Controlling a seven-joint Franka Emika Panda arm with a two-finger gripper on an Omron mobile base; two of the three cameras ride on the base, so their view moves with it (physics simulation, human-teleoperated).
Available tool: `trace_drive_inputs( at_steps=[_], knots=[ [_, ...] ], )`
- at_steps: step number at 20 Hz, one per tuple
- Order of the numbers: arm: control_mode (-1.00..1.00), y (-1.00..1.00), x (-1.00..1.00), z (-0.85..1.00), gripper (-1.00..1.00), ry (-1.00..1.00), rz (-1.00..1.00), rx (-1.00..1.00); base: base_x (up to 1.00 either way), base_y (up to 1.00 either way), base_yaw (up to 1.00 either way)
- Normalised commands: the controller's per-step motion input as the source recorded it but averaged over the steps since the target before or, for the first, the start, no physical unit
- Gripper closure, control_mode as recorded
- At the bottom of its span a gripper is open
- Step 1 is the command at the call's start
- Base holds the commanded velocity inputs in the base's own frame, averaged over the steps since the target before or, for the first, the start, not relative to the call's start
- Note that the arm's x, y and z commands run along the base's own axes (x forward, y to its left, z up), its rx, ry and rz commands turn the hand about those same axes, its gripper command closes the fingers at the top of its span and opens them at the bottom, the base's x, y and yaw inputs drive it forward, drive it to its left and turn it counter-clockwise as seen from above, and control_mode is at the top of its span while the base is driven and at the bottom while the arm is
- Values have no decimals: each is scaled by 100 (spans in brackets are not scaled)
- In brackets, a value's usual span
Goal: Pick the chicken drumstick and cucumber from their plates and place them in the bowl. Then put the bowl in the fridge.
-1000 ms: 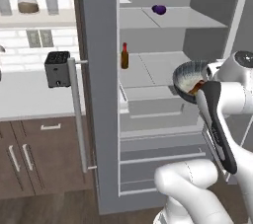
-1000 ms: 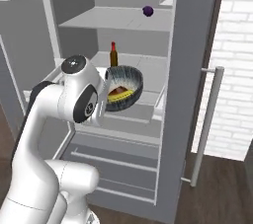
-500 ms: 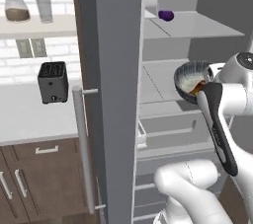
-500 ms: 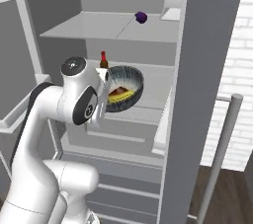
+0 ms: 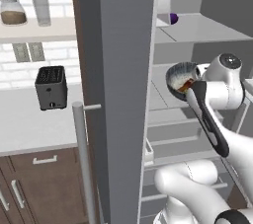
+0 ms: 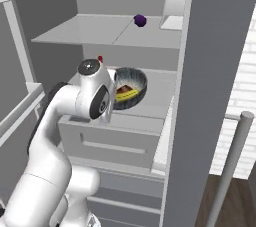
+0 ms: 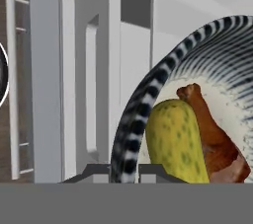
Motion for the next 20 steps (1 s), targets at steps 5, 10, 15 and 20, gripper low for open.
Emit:
trace_drive_inputs(
  at_steps=[5, 10, 15, 20],
  knots=[
    [-100, 0, 85, -41, 100, -1, 3, 9, 0, 0, 0],
    [-100, 0, 62, -18, 100, 0, 1, 6, 0, 0, 0],
    [-100, 0, 38, -40, 100, 0, 0, 0, 0, 0, 0],
    [-100, 0, 35, -43, 100, 0, 0, 1, 0, 0, 0]
  ],
)
